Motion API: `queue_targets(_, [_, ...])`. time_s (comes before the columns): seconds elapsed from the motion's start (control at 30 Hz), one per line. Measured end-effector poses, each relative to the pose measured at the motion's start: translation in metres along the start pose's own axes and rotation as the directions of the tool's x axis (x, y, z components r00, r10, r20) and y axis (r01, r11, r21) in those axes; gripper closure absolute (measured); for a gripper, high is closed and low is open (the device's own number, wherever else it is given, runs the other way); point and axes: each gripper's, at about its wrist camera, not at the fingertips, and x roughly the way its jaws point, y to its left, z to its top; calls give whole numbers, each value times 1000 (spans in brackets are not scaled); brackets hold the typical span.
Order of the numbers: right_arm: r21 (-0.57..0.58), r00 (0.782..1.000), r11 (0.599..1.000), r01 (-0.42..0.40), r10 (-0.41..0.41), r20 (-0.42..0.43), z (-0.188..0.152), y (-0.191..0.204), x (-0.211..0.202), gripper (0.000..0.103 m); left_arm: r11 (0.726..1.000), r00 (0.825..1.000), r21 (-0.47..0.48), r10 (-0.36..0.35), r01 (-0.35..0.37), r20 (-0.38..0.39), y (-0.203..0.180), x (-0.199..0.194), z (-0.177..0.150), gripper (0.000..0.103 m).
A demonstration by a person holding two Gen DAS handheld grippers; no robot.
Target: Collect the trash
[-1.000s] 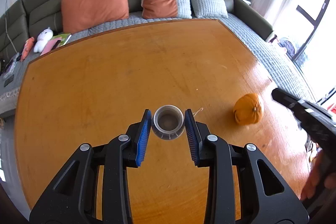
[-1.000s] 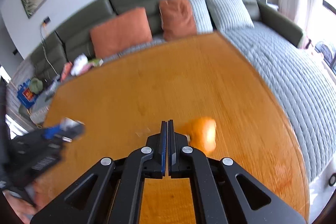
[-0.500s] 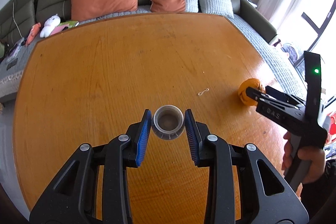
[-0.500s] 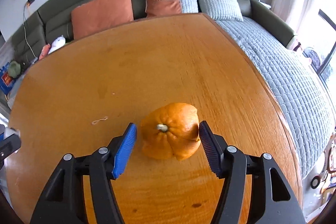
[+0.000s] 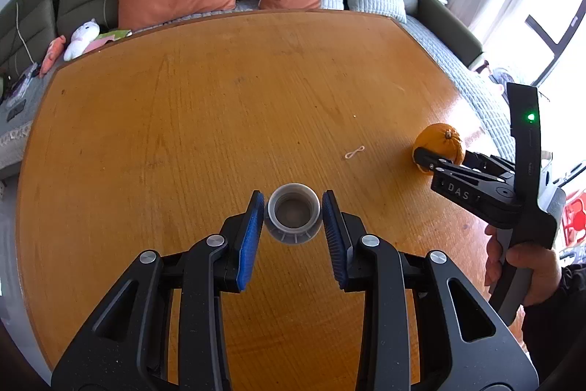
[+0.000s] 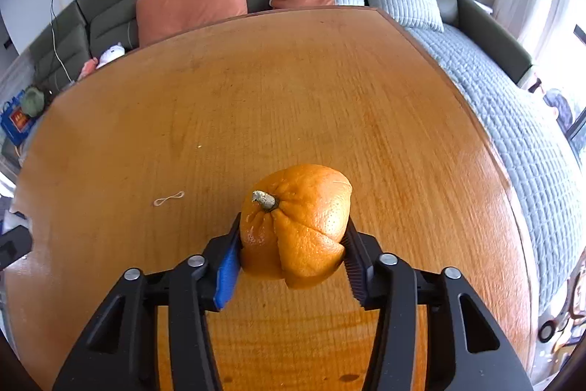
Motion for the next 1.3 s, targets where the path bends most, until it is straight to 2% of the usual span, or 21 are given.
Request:
queue_targets(0.33, [-51,997,998,-43,46,63,0,45,-48,58,1000,1000,0,-17,17,23,13,-16,-14,70])
queue_targets(0.67, [-150,984,981,-120,137,112,-8,141,-93,58,999,998,-40,20,-18,62,63,-51,-44,70])
queue_targets(0.77, [-185,980,972,-145,167,110,-11,174,-99,58,997,996,-62,43,-38,75,88,-69,-56,70])
queue_targets(1.0, [-303,960,924,-233,268,79,-31,283,-112,57,985,988,-138,120,-106,95,163,-112,-90,70])
queue_targets(1.13, [-369,947,887,-278,317,48,-45,342,-115,57,967,979,-202,177,-155,97,211,-136,-114,70])
queue_targets(1.3, [-454,924,822,-344,382,-8,-68,415,-119,57,934,967,-292,241,-206,87,266,-162,-149,70])
